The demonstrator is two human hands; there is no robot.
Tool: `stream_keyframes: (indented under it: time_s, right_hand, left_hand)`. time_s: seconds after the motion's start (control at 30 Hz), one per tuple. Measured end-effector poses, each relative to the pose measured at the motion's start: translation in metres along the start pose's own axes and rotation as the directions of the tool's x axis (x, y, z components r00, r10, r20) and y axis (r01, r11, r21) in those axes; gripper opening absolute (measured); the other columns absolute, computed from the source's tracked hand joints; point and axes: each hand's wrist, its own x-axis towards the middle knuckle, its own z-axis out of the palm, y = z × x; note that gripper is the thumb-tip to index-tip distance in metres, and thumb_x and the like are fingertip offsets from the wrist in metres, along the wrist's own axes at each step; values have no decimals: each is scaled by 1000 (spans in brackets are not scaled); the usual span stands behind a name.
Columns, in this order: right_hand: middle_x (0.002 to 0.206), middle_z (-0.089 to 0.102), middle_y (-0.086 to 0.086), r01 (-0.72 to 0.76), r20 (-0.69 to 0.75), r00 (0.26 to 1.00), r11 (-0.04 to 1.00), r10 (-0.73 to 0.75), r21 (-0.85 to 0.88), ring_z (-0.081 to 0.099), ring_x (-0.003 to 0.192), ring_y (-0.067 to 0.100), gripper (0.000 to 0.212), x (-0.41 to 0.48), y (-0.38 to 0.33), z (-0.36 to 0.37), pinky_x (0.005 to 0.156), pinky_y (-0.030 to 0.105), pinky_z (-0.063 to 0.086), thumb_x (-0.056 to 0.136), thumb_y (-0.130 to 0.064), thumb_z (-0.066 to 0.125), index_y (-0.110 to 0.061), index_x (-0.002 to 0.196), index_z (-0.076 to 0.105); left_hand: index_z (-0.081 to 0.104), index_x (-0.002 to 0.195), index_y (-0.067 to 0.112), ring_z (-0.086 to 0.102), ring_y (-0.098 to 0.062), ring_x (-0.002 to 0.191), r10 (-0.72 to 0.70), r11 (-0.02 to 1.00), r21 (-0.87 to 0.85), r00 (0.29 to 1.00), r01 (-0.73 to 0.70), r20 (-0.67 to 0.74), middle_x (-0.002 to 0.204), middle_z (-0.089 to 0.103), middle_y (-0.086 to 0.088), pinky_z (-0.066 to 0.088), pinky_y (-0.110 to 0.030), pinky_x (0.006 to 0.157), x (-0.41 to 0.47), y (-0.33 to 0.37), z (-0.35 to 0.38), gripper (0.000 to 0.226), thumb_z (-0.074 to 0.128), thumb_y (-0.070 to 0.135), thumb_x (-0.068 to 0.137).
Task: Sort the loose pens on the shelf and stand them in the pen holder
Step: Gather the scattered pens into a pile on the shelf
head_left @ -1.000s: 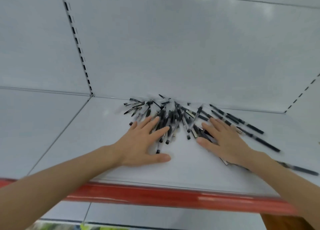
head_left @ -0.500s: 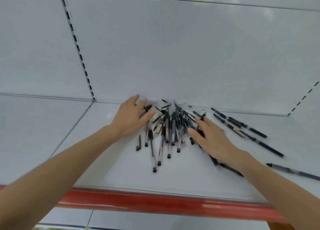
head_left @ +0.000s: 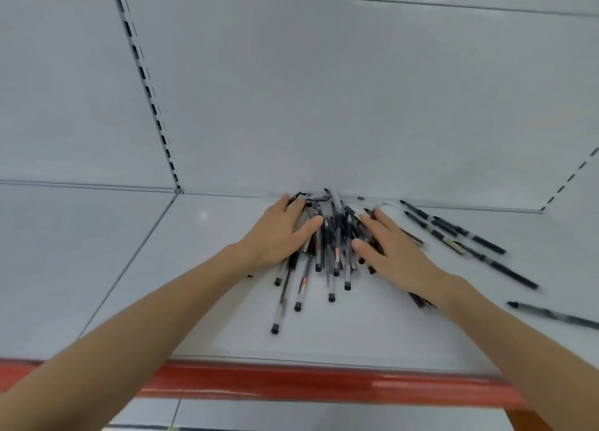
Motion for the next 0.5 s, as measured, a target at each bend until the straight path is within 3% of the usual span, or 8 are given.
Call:
stream_keyframes:
  time_s: [0.1,0.17,0.23,0.37,0.5]
  right_hand:
    - [157,7,-3,-33,-52,998,999,32,-31,6,145,13,62,-16,14,-18,115,32,10,92,-50,37,-26,147,20]
    - [157,9,-1,-109,-72,992,987,100,-118,6,145,15,66,-27,29,-26,117,37,8,89,-55,36,-26,146,21]
    - [157,9,4,-191,-17,981,967,191,-168,5,145,18,69,-33,37,-25,118,42,8,89,-58,32,-24,147,18]
    - [156,9,10,-216,33,973,955,227,-201,6,145,25,77,-34,30,-10,117,44,10,87,-67,25,-19,147,17]
    - [157,3,8,-200,34,979,975,203,-92,1,145,21,64,-37,16,-7,117,37,3,94,-51,32,-20,148,14]
  left_hand:
    - [19,147,22,7,-21,144,27,992,127,999,-22,-36,157,10,-8,8,-36,116,-12,-17,-8,77,30,68,86]
    - [14,147,28,4,-22,145,-2,979,202,1000,-3,21,157,7,-6,8,-43,118,-19,-28,-10,95,16,83,70]
    - [8,148,30,1,-22,145,-4,986,166,996,-11,94,157,4,-7,8,-45,118,-21,-25,-4,103,11,87,62]
    - [7,149,21,-5,-27,145,-37,997,63,998,34,51,156,3,-15,3,-42,118,-11,4,18,82,19,70,84]
    - [10,148,15,-10,-32,143,-91,992,90,996,93,-23,155,-2,-21,2,-49,115,-5,28,32,72,27,58,92]
